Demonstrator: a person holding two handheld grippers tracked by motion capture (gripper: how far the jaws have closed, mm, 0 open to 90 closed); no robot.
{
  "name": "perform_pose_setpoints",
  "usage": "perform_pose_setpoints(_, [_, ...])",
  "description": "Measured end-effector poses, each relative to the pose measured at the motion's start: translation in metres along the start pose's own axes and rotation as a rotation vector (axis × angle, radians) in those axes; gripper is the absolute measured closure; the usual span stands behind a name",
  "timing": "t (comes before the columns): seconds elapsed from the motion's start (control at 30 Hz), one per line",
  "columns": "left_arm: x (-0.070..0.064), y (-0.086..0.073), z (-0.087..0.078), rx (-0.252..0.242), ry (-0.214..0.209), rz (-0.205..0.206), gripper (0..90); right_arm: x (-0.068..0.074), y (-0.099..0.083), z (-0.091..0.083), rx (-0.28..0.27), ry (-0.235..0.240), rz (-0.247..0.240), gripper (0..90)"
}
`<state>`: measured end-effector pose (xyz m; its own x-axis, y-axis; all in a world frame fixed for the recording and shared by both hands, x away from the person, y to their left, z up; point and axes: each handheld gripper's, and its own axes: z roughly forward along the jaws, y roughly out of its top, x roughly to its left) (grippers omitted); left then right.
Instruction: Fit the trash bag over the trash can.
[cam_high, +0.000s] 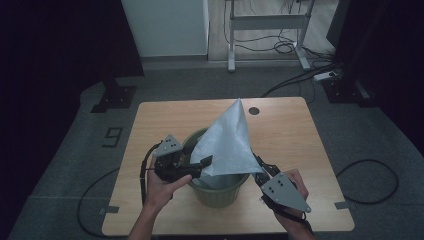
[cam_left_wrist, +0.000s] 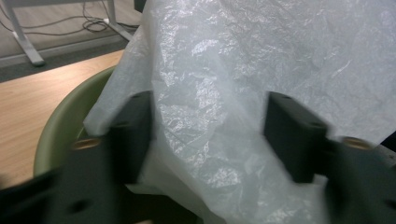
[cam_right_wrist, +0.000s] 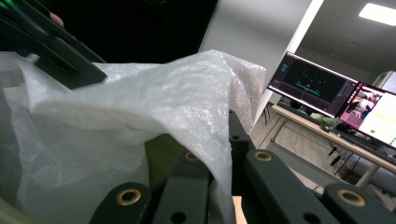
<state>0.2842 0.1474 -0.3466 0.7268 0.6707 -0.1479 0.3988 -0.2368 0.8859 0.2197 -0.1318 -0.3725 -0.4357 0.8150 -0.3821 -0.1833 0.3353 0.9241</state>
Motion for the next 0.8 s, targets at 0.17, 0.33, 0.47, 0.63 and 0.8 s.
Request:
perform_pose_setpoints(0.17, [0.0,-0.004,-0.007,-0.055,0.035,0.015,65.1,0.004,0.002,0.0,-0.001,0.006,-0.027,88.7])
perform_pose_setpoints(0.33, [0.004,-0.006,-0.011,-0.078,0.008,0.028,82.3,0.006,0.001,-0.001,-0.002,0.021,-0.028,88.4])
perform_pose_setpoints(0.47, [0.008,-0.011,-0.017,-0.123,0.007,0.015,88.0,0.007,-0.001,-0.003,0.002,0.054,-0.001,78.5])
perform_pose_setpoints(0.63, [0.02,-0.019,-0.029,-0.196,0.015,-0.042,89.2,0.007,-0.01,-0.008,0.021,0.078,0.134,52.1])
perform_pose_setpoints(0.8, [0.031,-0.026,-0.036,-0.215,0.014,-0.081,89.4,0.012,-0.027,-0.015,0.05,0.074,0.188,50.2])
